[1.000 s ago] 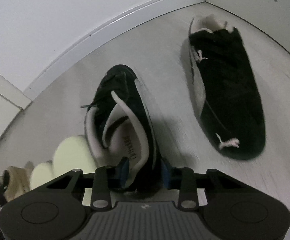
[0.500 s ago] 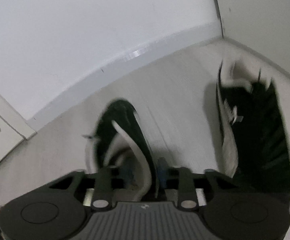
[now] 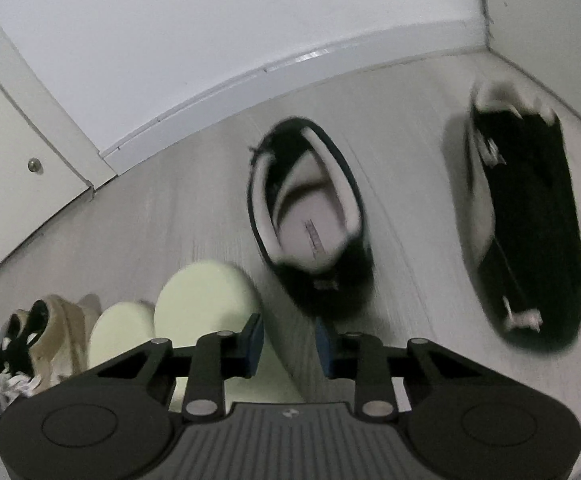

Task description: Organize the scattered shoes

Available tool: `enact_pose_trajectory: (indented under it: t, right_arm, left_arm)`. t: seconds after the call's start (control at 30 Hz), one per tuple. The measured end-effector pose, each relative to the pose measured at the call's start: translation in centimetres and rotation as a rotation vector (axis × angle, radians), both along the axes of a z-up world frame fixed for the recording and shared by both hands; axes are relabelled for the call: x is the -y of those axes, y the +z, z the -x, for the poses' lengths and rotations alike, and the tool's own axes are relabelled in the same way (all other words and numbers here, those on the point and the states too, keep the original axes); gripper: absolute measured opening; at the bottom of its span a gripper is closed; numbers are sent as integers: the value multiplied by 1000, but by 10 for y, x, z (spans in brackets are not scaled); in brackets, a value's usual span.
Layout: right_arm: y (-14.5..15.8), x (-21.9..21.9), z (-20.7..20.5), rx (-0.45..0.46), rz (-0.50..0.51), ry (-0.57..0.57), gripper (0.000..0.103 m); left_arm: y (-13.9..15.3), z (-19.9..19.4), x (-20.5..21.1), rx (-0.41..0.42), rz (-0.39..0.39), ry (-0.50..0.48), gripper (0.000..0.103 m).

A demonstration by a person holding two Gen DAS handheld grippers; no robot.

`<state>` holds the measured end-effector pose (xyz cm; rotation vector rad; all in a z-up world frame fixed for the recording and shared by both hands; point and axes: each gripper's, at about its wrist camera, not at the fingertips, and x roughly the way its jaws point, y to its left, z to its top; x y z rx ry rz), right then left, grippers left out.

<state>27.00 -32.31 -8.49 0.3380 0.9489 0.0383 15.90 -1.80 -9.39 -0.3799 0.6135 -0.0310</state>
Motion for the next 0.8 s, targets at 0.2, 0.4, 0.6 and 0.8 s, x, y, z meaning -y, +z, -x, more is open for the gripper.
enact_pose_trajectory:
  t: [0.2,0.4,0.6,0.8]
  right_arm:
    - [-7,2,-9,-19,20,-51,20]
    - [-13,27,-25,20,43,-155,22]
    - [-24,44,-58,113,63,-186,22]
    - [-24,30,-59,90,51,-157,24]
  left_arm:
    - [0,0,0,2,-5,-1,74]
    - [0,-2,2,11,-20,-12,74]
    - [-1,-3,1,6,-13,-16,74]
    - [-2,-4,0,7,-12,-15,74]
